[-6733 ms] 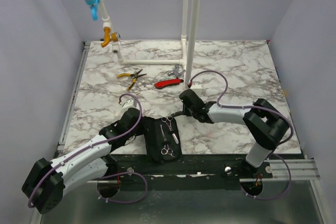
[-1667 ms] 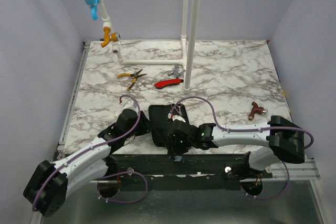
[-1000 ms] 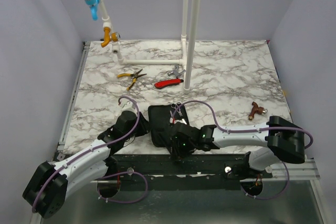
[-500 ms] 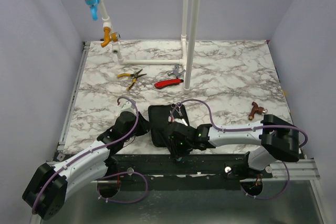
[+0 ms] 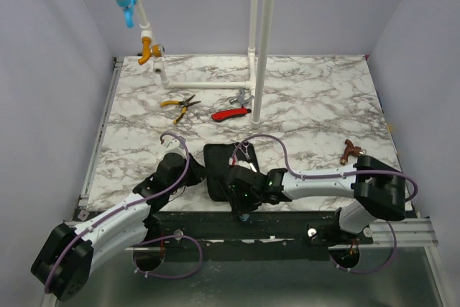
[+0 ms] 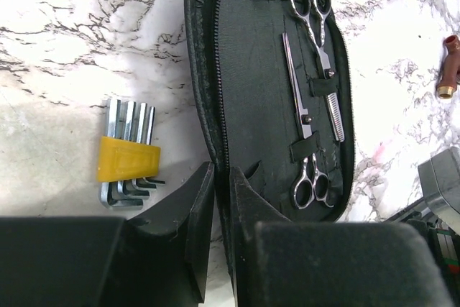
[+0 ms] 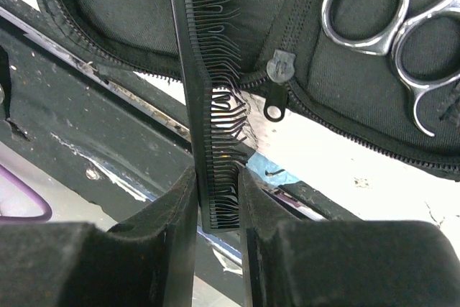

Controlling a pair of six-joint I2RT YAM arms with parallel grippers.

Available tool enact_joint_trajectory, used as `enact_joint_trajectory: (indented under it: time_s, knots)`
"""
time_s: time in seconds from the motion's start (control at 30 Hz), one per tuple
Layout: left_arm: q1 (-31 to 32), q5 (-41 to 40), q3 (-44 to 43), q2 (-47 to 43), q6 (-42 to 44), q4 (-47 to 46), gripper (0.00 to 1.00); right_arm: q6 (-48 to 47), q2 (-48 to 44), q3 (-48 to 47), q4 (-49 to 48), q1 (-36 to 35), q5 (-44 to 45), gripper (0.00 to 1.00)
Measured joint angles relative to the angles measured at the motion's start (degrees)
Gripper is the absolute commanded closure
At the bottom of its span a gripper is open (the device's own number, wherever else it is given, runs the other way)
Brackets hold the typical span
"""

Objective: Sort the hair-cutting tools
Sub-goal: Place the comb in the hairdressing tool bag.

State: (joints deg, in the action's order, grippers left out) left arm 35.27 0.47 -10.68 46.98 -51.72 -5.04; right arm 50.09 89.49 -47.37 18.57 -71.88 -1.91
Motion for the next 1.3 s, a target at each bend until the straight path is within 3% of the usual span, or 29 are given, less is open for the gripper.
enact_joint_trajectory:
  time_s: [0.47,0.83,1.07,1.3]
  knots:
    - [-0.3,0.5,1.9,1.0,-0.8,-4.0,1.00,-0.7,4.0,-4.3,0.9,2.5,0.1,0.85]
    - [-0.3,1.0,2.0,1.4,-1.3,-5.2,1.00,-1.7,9.1,-9.4,1.4,3.4,1.0,0.85]
    - [-0.3,0.9,2.0,1.9,-1.3,-6.0,1.00,-1.8,9.6,-10.7,2.9,3.7,1.7,0.75]
    - [-0.3,0.8,2.1,2.0,-1.5,-6.1,1.00,-2.1,9.3,-10.7,3.0,3.7,1.5,0.82]
